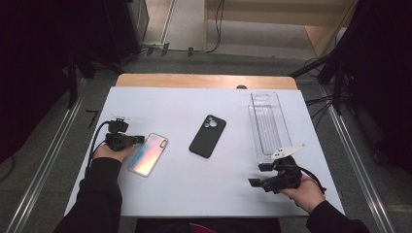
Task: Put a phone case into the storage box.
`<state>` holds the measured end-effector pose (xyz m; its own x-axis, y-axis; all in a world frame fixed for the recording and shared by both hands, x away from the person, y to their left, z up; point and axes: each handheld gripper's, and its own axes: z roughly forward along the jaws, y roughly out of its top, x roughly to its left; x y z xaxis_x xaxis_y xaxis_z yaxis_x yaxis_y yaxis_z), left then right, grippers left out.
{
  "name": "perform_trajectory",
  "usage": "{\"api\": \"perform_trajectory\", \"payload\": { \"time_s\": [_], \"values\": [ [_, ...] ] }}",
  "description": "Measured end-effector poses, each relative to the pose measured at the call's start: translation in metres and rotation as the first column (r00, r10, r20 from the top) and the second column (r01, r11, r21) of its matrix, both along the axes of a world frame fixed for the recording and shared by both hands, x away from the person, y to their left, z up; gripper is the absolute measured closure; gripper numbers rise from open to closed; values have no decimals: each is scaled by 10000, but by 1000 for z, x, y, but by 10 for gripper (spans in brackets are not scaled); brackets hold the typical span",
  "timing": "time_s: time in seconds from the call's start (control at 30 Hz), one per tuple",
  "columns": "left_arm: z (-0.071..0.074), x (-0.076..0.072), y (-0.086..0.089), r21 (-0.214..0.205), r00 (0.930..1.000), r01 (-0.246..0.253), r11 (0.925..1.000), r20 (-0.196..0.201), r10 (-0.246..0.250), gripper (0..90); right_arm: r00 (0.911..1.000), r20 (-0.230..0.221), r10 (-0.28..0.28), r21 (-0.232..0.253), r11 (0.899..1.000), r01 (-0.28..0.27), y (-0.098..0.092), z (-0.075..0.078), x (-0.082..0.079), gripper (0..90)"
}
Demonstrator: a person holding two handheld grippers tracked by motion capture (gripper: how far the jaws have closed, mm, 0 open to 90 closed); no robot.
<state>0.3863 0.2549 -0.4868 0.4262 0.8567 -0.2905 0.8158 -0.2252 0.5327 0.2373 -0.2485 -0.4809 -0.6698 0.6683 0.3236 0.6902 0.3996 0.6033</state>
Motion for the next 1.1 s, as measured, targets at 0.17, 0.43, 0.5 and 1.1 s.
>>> {"api": "perform_trajectory", "payload": {
  "time_s": [0.17, 0.43, 0.5, 1.1],
  "values": [
    [-1, 0, -2, -135, 9999, 106, 9999, 15, -106, 897, 10000, 6, 29, 1, 10000, -29, 0, 0, 0, 220],
    [13, -5, 7, -853, 9981, -92, 9963, 598, 144, 792, 10000, 23, -32, 23, 10000, 32, -1, 0, 0, 220],
    [20, -10, 7, -1206, 9966, 10, 9927, 824, 90, 714, 10000, 19, -57, 27, 10000, 57, -2, 0, 0, 220],
    [37, -60, -21, -1498, 9604, 2508, 9564, 1621, -2265, 344, 9996, 38, -289, -106, 9995, 289, -5, 0, 0, 220]
  ]
}}
